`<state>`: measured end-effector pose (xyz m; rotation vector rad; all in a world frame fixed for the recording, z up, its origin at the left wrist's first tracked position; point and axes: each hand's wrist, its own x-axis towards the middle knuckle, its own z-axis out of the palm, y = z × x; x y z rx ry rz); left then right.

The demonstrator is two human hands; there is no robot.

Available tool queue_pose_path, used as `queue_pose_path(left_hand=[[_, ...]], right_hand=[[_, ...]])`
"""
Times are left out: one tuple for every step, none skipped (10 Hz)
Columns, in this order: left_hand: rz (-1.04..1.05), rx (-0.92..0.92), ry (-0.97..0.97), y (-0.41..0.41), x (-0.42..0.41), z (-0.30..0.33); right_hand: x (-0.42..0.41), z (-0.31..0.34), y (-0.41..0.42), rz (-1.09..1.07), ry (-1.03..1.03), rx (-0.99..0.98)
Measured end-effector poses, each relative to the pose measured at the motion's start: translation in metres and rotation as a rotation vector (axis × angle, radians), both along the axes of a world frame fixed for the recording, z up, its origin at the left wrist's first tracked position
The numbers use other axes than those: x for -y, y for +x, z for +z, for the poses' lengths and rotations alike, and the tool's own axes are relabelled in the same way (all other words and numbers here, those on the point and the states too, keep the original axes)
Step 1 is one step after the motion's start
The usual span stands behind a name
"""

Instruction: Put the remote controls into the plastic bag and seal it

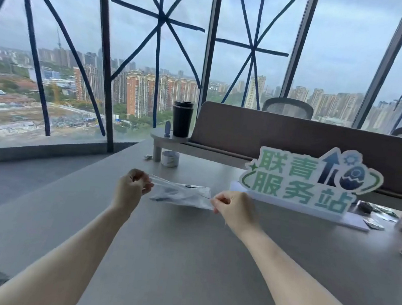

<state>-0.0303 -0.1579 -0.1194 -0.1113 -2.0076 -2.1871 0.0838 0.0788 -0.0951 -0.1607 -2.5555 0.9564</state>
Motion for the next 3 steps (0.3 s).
queue_pose_path(left_hand=[[0.024,0.023,-0.065,0.018,0.010,-0.025],[0.063,0.067,-0.187,0.041,0.018,-0.028],[0.144,0.012,-0.207,0.084,0.022,-0.034]], right_hand=[[0.003,-0.008,0.021,0.088,-0.006,0.117],[-0.006,-0.004,0.049,0.101,-0.038,0.131],[-0.027,0.020,0.097,0.043,-0.256,-0.063]])
